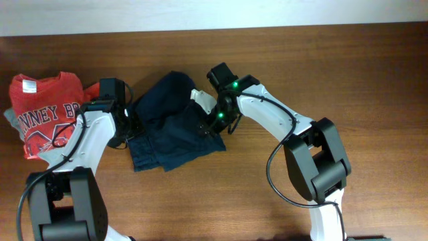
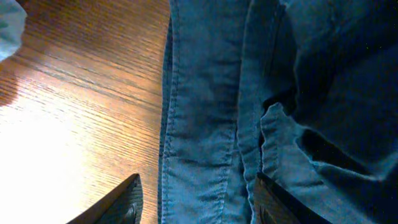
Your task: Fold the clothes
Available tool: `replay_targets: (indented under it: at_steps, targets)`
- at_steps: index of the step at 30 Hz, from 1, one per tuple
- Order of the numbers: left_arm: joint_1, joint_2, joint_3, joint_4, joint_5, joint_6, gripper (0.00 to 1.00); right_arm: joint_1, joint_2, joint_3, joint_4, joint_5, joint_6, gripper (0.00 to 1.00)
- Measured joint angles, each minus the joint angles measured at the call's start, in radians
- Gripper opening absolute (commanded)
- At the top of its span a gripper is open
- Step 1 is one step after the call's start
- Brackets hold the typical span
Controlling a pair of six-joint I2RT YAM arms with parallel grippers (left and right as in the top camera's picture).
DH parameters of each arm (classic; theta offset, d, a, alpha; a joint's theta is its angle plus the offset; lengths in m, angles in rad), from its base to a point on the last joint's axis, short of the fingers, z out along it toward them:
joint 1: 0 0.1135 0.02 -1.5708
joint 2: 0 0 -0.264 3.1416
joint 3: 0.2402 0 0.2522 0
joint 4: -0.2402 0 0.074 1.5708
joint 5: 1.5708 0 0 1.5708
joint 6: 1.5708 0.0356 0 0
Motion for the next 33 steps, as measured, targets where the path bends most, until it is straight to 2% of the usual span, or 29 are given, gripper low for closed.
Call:
replay_targets:
  at_steps: [2,3,4,7,11,14,15,16,18,22,26,27,30,33]
  targets:
    - [0.0,0.0,0.0,-0.005,0.0,0.0,0.57,0.001,0.0,0.0,-0.024,-0.045,-0.005,0.19]
    - [0.0,0.0,0.0,-0.008,0.001,0.0,0.57,0.002,0.0,0.0,-0.035,-0.062,-0.01,0.12]
    - [0.0,0.0,0.0,-0.01,0.0,0.0,0.57,0.003,0.0,0.0,-0.047,-0.08,-0.013,0.1]
    - [0.0,0.0,0.0,-0.01,0.001,0.0,0.57,0.01,0.0,0.0,-0.087,-0.118,-0.039,0.1]
    - [0.0,0.0,0.0,-0.011,0.004,0.0,0.57,0.034,0.0,0.0,-0.225,-0.206,-0.161,0.13]
    - [0.0,0.0,0.0,-0.014,0.004,0.0,0.57,0.072,0.0,0.0,-0.343,-0.239,-0.275,0.24]
    - [0.0,0.0,0.0,-0.014,0.004,0.0,0.57,0.088,0.0,0.0,-0.364,-0.241,-0.303,0.38]
    - [0.0,0.0,0.0,-0.014,0.005,0.0,0.57,0.112,0.0,0.0,-0.386,-0.238,-0.319,0.65]
    - [0.0,0.0,0.0,-0.014,0.006,0.0,0.58,0.152,0.0,0.0,-0.394,-0.222,-0.358,0.75]
    - [0.0,0.0,0.0,-0.015,0.007,0.0,0.58,0.208,0.0,0.0,-0.383,-0.177,-0.393,0.78]
    - [0.0,0.0,0.0,-0.026,0.007,0.0,0.58,0.207,0.0,0.0,-0.377,-0.156,-0.406,0.78]
    - [0.0,0.0,0.0,-0.032,0.007,0.0,0.58,0.202,0.0,0.0,-0.377,-0.15,-0.401,0.81]
    - [0.0,0.0,0.0,-0.05,0.038,0.005,0.58,0.183,0.0,0.0,-0.377,-0.107,-0.356,0.85]
    - [0.0,0.0,0.0,-0.074,0.131,0.022,0.59,0.137,0.0,0.007,-0.385,-0.02,-0.267,0.88]
